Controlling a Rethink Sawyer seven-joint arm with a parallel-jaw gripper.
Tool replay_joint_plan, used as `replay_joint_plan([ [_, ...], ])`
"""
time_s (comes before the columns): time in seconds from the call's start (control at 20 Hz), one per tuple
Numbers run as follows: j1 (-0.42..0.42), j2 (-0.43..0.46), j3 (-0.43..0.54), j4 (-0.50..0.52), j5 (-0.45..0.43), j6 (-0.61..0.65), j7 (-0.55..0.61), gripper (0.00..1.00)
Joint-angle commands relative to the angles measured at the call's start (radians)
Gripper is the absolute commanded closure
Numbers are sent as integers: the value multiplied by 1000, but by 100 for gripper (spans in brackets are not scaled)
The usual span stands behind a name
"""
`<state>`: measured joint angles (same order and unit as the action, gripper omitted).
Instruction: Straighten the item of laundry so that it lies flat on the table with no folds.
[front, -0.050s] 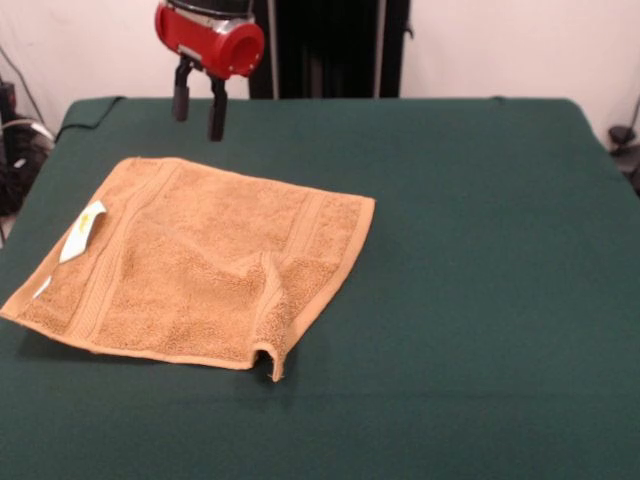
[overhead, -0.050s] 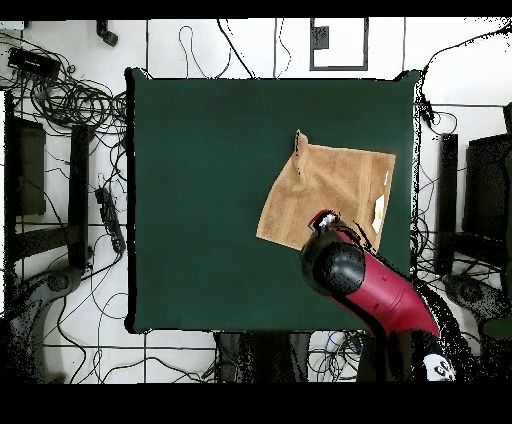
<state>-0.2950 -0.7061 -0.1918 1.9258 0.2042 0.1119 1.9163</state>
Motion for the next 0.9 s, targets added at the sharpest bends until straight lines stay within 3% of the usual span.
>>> replay_joint_plan([
  [0.05,23,69,74,114,108,-87,332,0],
  [0.6,65,72,95,134,220,-106,349,0],
  [0.9,155,100,62,111,330,-111,390,0],
])
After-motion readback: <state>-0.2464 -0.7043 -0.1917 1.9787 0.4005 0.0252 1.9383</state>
